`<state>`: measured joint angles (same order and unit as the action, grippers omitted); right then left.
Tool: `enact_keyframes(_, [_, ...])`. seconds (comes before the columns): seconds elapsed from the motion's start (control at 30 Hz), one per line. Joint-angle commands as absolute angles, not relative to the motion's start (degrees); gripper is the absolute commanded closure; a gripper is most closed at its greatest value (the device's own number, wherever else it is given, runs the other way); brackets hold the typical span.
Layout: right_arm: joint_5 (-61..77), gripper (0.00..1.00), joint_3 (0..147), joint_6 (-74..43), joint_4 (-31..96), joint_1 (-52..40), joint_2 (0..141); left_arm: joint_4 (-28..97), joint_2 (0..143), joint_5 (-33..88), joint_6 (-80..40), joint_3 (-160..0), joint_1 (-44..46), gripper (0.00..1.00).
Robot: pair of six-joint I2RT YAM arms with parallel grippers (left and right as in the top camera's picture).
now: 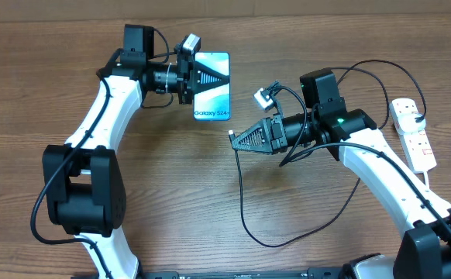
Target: Plug charger to phone and switch on socket
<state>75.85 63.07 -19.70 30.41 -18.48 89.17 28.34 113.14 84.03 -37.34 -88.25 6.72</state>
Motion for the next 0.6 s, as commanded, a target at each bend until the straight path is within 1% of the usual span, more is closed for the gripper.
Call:
enact_keyframes(0.0, [76.6,0.96,63.37,-21.19,30.04,-18.76,89.03,25.41,110.76,83.53,-43.9,-90.08,7.99,0.96])
enact_keyframes(0.2, [76.6,0.96,63.37,-21.26,29.95,-18.76,89.03,20.73,110.76,82.41,-49.36,-90.08,9.65,0.96])
enact_keyframes(0.57, [76.53,0.96,63.37,-21.54,27.86,-18.74,89.03,20.53,110.78,81.97,-49.34,-90.06,11.0,0.96])
